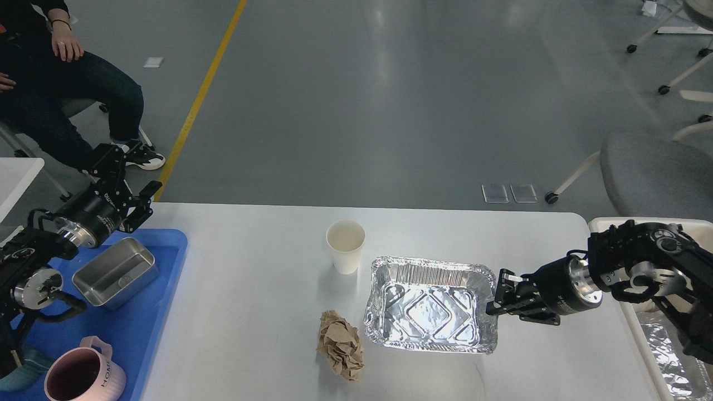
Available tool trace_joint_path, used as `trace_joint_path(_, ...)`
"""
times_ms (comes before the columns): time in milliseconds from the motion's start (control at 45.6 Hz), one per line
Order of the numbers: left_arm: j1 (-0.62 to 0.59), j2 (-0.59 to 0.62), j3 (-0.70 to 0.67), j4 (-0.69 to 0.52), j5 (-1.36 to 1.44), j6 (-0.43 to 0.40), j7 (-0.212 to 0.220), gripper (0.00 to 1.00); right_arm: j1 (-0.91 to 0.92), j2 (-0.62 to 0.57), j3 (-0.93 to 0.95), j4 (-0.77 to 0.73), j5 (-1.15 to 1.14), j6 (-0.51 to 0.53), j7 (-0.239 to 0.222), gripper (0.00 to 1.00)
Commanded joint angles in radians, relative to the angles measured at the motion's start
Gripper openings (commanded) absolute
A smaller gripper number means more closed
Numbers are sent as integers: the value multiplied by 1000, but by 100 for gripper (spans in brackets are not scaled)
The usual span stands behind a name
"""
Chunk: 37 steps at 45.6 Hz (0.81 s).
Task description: Tidy desktop
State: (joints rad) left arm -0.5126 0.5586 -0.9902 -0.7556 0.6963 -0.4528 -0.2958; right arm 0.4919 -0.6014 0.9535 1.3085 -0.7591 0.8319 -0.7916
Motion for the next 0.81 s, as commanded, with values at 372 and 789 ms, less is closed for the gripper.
trace_joint_path(372, -15, 699, 427, -251, 205, -157, -92, 97, -1, -9, 33, 8, 0, 1, 0, 0)
trace_joint_path(789, -127, 1046, 413, -447, 316, -307, -118, 97, -12, -8, 65, 37, -5, 1, 0, 0)
